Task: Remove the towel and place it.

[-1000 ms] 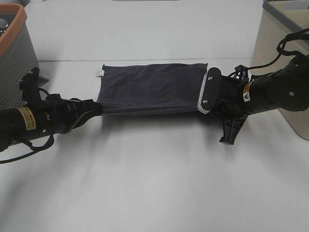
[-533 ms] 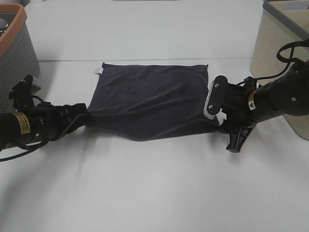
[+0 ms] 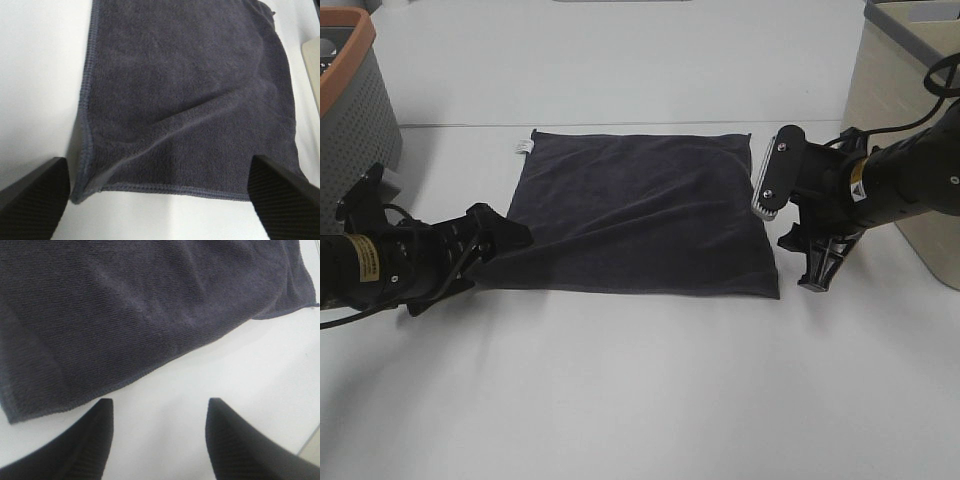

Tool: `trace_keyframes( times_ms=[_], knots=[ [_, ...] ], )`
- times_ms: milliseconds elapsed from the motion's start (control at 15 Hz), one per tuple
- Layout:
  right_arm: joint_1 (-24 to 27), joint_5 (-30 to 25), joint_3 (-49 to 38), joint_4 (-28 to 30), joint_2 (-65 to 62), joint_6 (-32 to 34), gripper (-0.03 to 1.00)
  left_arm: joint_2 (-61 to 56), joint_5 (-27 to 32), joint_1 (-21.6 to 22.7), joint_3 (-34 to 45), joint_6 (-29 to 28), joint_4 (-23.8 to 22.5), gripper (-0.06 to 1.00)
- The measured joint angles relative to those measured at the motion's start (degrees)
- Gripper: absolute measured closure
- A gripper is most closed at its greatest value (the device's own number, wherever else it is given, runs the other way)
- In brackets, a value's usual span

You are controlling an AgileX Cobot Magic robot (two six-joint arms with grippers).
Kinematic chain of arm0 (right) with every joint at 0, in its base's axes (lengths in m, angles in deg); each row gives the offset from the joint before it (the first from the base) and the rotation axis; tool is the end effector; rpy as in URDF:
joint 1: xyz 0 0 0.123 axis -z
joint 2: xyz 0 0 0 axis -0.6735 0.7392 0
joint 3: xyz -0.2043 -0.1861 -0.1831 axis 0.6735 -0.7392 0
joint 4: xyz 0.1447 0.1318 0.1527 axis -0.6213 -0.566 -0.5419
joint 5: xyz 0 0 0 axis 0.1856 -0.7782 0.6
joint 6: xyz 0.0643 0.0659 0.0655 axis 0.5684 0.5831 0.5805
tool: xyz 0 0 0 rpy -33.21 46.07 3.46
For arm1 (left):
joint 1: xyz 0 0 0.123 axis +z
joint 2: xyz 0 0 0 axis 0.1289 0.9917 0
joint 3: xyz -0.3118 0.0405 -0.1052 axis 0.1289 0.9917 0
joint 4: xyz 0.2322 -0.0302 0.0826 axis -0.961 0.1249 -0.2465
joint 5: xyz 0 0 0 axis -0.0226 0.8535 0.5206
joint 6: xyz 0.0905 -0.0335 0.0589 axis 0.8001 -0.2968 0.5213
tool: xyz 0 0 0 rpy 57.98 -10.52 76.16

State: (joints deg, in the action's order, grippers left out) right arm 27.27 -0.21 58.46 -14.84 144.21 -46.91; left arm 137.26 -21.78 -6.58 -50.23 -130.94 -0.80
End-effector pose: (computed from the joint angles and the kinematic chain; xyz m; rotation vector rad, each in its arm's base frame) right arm 0.3435 0.0963 0.1630 -1.4756 1.9696 -0.2919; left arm 0.3197 -0.1229 0.1236 -0.2996 2.2770 -0.9333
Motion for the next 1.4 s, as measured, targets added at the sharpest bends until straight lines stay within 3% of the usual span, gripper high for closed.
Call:
trace_keyframes(
  times_ms=[267, 467, 667, 867, 1000, 1133, 1267, 1400],
  knots=[
    [0.00, -2.69, 0.00, -0.40, -4.93, 0.06, 0.41, -6.19, 9.91, 0.00, -0.57, -8.48, -4.30, 0.04],
    [0.00, -3.15, 0.00, -0.86, -8.82, 0.06, 0.41, -11.12, 13.18, 0.00, -3.32, -13.46, -8.54, 0.04],
    [0.00, -3.15, -0.06, -1.72, -12.15, 0.06, 0.41, -11.40, 13.87, 0.00, -10.49, -18.28, -12.38, 0.04],
    [0.00, -3.15, -0.06, -5.10, -15.30, 0.06, 0.41, -11.40, 16.27, 0.00, -20.86, -26.30, -21.49, 0.05],
    [0.00, -3.15, -0.06, -6.53, -17.02, 0.23, 0.41, -11.40, 22.23, 0.00, -28.36, -31.00, -28.53, 0.06],
    [0.00, -1.60, -0.06, -8.42, -17.70, 0.23, 0.41, -11.40, 32.37, 0.00, -36.84, -34.89, -37.53, 0.06],
    [0.00, 0.29, -0.06, -10.54, -18.05, 0.23, 0.41, -11.40, 38.67, 0.00, -41.48, -35.58, -39.99, 0.08],
    [0.00, 2.92, -0.06, -13.24, -18.33, 0.23, 0.41, -11.40, 46.75, 0.00, -45.03, -31.91, -40.22, 0.09]
  ],
)
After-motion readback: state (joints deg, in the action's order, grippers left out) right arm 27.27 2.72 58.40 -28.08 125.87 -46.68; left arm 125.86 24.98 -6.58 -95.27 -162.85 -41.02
